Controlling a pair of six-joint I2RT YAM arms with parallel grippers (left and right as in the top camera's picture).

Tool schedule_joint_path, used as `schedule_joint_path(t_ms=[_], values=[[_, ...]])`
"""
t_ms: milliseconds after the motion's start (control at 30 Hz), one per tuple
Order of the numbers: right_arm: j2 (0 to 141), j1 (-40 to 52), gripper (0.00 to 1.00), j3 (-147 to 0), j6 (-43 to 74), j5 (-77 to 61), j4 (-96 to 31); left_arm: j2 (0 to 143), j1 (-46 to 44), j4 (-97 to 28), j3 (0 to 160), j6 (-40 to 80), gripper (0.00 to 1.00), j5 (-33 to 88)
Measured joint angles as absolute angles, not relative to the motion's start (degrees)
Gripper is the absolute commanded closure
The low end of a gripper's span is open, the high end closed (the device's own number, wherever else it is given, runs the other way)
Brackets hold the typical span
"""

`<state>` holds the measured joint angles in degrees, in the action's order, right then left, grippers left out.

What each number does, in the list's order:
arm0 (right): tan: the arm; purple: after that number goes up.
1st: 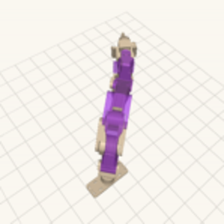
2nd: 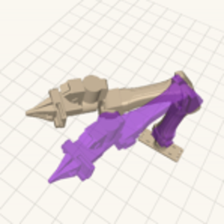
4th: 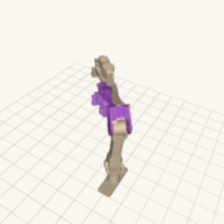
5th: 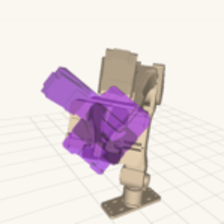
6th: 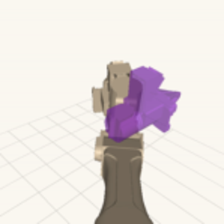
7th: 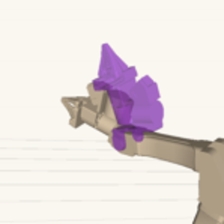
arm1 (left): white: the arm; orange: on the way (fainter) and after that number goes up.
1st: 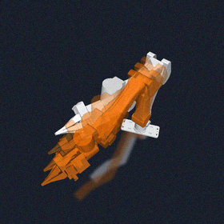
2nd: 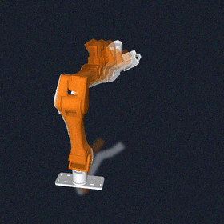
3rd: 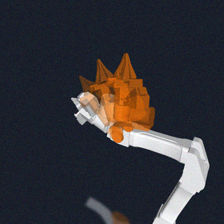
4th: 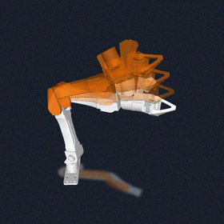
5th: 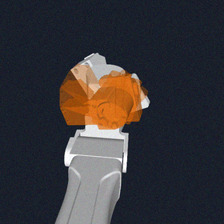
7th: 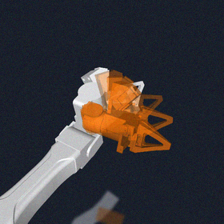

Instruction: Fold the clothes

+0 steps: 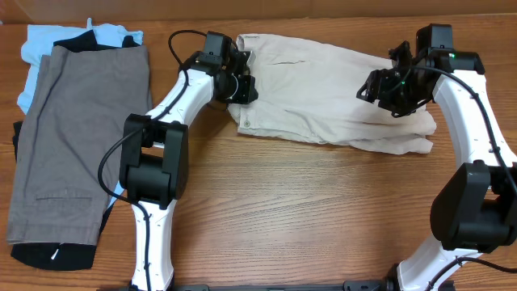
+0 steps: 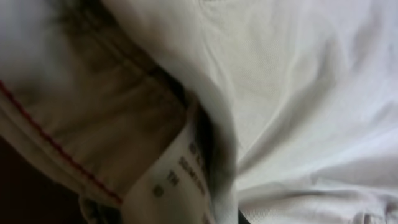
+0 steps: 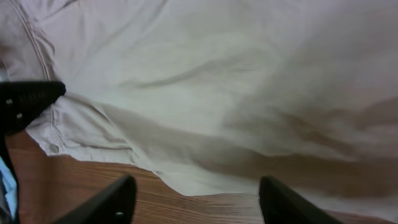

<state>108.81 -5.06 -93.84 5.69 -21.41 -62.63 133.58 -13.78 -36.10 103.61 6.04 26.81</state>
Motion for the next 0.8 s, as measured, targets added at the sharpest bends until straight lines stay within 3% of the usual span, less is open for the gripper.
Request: schedule_joint_path(t_ms=[100, 267, 467, 800], values=[[108.8, -5.1, 0.58, -93.8, 6.1, -21.1, -62.6, 133.5, -12.6, -42.7, 105.5, 6.4, 0.96, 26.8], [108.8, -5.0, 0.94, -93.8, 7.2, -20.7, -62.7, 130.8, -7.7, -56.0, 110.5, 6.3, 0.96, 25.6], [110.1, -4.2, 0.96, -92.5, 9.4, -21.1, -61.4, 122.8, -3.2, -66.6, 117.7, 4.3, 0.96, 22.8], [116.7, 1.2, 0.96, -82.6, 13.8, -25.8, -49.0, 115.5, -5.9, -69.7, 119.8, 0.5, 0.96, 20.2]])
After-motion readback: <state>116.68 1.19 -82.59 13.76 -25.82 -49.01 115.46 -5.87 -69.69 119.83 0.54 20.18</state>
